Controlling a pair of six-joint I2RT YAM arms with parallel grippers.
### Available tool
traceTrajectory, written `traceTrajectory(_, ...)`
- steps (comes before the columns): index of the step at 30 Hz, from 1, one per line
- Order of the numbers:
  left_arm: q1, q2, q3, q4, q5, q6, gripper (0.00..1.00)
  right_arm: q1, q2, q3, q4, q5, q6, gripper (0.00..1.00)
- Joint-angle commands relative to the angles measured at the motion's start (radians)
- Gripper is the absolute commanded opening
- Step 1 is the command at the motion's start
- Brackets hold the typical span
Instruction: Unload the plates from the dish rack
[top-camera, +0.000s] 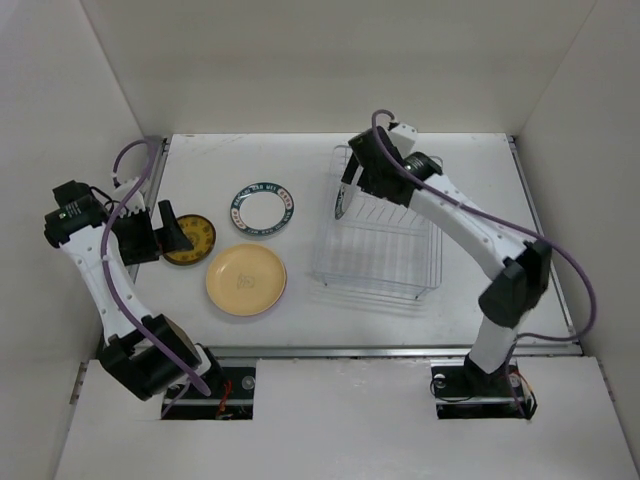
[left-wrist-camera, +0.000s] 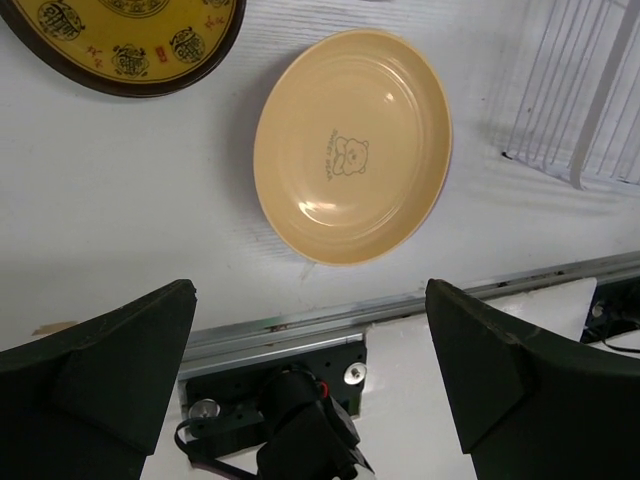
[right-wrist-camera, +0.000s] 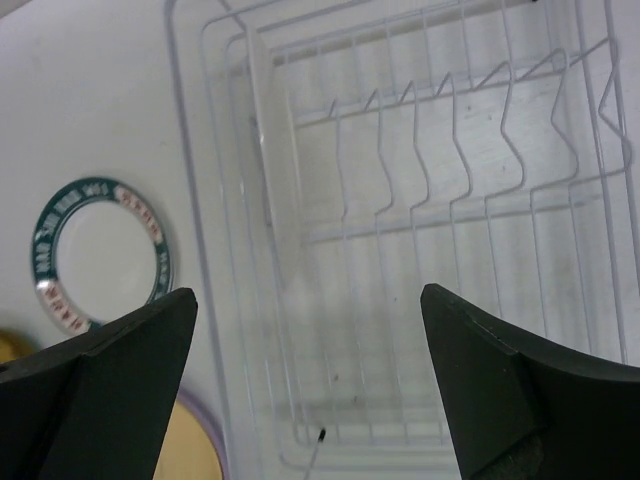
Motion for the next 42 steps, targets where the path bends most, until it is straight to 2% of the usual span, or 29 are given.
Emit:
traceTrajectory(1,-0.001,0.021,-0.012,0.016,-0.037,0.031,0.99,-0.075,0.141,0.166,-0.021,-0.062,-0.087,0.99)
traceTrajectory(4,-0.001,0.043,-0.002,0.027,-0.037,0.031,0.99,-0.124,0.285,0.274,-0.011,-0.125,-0.101,0.92)
traceTrajectory(7,-0.001,0.055,-0.002,0.048,-0.037,0.022,0.99,-0.148,0.373,0.366,-0.011,-0.147,-0.123,0.79)
traceTrajectory(11,-0.001,0.073,0.02,0.038,-0.002,0.042,0.99,-0.157,0.474,0.447,0.036,-0.214,-0.221,0.68)
traceTrajectory(12,-0.001,0.084,0.02,0.026,0.018,0.062,0.99,-0.157,0.474,0.459,0.036,-0.225,-0.236,0.57)
traceTrajectory(15,-0.001,0.084,0.029,-0.022,0.079,0.116,0.99,-0.157,0.478,0.468,0.036,-0.214,-0.247,0.34)
traceTrajectory(16,-0.001,0.084,0.041,-0.043,0.092,0.126,0.99,-0.157,0.477,0.468,0.036,-0.205,-0.258,0.18)
traceTrajectory(19,-0.001,0.084,0.064,-0.082,0.092,0.184,0.99,-0.157,0.413,0.441,0.027,-0.194,-0.258,0.0)
traceTrajectory(23,-0.001,0.061,0.086,-0.149,0.092,0.267,0.99,-0.146,0.276,0.404,-0.016,-0.142,-0.27,0.0)
traceTrajectory(26,-0.001,0.04,0.11,-0.163,0.092,0.286,0.99,-0.134,0.208,0.391,-0.045,-0.157,-0.289,0.0)
traceTrajectory(32,-0.001,0.059,0.172,-0.297,0.22,0.384,0.99,-0.063,0.022,0.283,-0.097,-0.121,-0.289,0.0)
traceTrajectory(34,-0.039,0.072,0.19,-0.323,0.273,0.393,0.99,-0.045,-0.015,0.237,-0.073,-0.147,-0.289,0.0)
traceTrajectory(36,-0.08,0.107,0.214,-0.332,0.285,0.402,0.99,-0.031,-0.039,0.163,0.005,-0.24,-0.314,0.0)
traceTrajectory(39,-0.212,0.147,0.254,-0.332,0.285,0.381,0.99,-0.02,-0.049,0.096,0.129,-0.387,-0.338,0.0)
traceTrajectory(40,-0.29,0.174,0.28,-0.323,0.268,0.357,0.99,-0.02,-0.035,0.085,0.162,-0.422,-0.338,0.0)
traceTrajectory(42,-0.364,0.197,0.291,-0.246,0.241,0.308,0.99,-0.02,-0.026,0.045,0.281,-0.522,-0.347,0.0)
